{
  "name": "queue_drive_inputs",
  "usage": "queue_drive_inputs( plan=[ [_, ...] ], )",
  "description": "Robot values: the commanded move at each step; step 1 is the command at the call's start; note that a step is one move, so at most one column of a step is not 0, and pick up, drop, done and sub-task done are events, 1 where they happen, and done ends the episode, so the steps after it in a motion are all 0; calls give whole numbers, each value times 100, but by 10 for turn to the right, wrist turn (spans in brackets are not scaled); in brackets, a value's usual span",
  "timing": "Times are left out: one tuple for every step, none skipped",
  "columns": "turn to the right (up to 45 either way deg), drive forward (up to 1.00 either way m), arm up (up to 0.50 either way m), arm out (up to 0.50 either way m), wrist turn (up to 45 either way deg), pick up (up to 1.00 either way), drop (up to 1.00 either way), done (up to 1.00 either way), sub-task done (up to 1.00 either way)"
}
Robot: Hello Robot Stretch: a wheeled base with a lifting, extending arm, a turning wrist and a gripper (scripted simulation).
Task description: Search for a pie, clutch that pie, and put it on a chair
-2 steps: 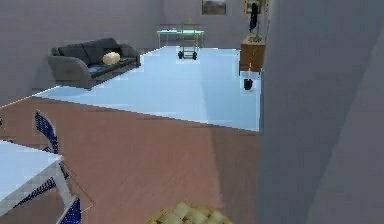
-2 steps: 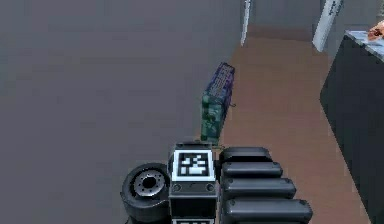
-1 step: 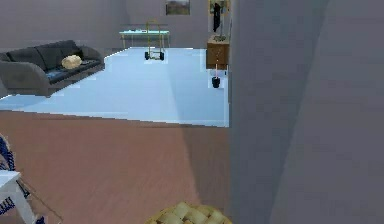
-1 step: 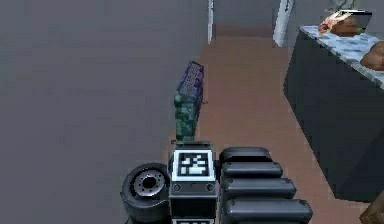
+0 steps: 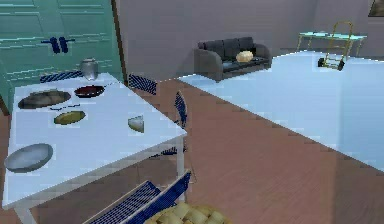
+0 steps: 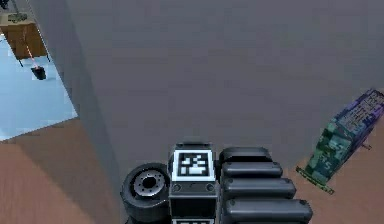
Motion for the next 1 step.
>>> queue_drive_inputs(
  plan=[
    [-60,0,0,0,0,0,0,0,0]
  ],
)
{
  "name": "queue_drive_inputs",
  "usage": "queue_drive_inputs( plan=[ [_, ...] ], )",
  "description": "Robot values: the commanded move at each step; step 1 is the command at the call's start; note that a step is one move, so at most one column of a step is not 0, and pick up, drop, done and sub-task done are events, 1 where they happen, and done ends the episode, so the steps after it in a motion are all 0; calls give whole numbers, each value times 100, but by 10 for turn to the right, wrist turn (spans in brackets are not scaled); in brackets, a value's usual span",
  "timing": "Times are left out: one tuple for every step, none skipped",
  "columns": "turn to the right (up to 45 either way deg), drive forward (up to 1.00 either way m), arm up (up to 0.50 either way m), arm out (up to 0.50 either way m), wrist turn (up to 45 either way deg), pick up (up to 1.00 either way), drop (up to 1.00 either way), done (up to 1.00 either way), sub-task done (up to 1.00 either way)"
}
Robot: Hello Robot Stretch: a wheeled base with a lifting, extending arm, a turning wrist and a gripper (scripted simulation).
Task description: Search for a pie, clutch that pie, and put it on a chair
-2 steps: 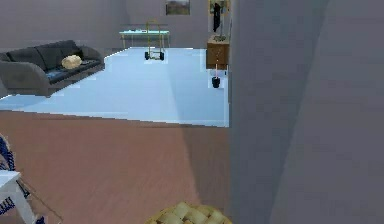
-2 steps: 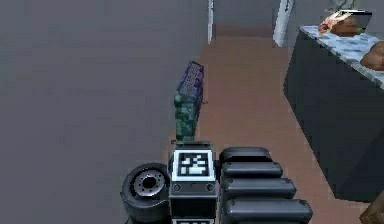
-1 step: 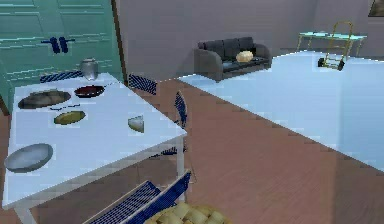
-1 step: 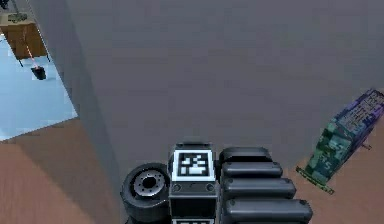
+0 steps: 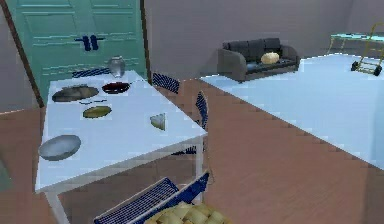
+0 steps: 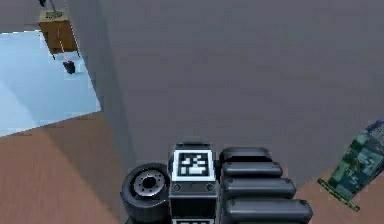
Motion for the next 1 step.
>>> queue_drive_inputs(
  plan=[
    [450,0,0,0,0,0,0,0,0]
  ],
)
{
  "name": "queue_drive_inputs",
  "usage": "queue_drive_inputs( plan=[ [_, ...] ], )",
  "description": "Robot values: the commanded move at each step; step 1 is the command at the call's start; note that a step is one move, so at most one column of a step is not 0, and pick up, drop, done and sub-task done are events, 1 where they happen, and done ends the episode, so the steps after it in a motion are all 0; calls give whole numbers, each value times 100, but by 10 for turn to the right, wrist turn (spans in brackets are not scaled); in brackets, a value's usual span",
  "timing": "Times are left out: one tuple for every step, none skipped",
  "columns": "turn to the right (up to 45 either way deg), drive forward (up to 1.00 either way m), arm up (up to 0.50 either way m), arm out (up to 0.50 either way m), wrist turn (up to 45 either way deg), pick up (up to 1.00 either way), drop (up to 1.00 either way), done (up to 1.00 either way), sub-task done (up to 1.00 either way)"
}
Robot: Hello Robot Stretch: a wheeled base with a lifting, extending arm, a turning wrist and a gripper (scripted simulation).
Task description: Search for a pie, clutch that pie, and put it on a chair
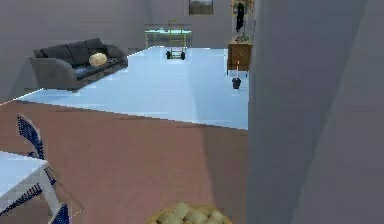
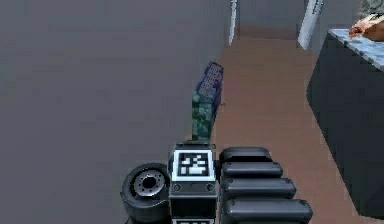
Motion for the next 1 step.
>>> queue_drive_inputs(
  plan=[
    [60,0,0,0,0,0,0,0,0]
  ],
)
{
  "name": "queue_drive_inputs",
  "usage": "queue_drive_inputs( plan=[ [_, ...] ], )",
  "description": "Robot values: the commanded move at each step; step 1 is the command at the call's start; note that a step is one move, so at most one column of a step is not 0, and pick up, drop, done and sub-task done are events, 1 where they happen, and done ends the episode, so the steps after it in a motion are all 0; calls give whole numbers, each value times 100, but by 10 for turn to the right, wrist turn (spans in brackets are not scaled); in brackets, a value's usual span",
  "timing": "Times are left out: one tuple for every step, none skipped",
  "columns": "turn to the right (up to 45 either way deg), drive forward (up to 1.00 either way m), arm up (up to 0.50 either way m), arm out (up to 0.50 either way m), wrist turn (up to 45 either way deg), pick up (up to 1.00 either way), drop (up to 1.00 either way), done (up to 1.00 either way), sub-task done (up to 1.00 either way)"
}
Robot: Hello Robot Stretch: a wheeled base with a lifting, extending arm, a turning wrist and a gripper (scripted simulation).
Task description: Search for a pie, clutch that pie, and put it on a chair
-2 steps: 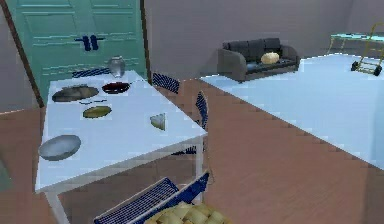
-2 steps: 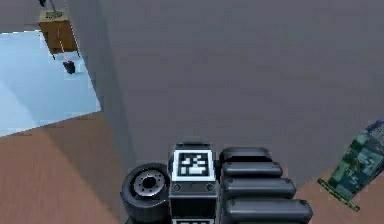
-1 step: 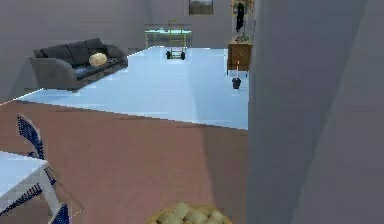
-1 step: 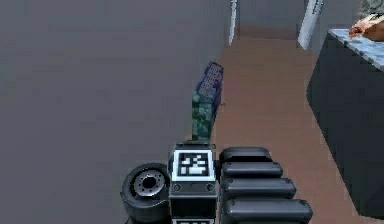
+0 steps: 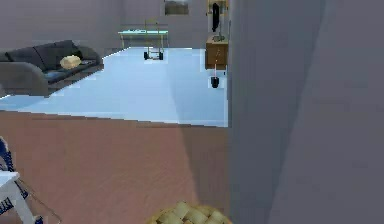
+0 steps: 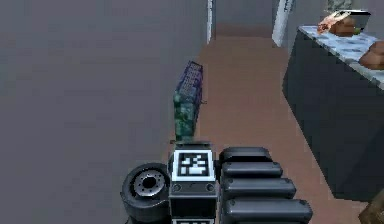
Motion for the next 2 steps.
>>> queue_drive_inputs(
  plan=[
    [-450,0,0,0,0,0,0,0,0],
    [-450,0,0,0,0,0,0,0,0]
  ],
)
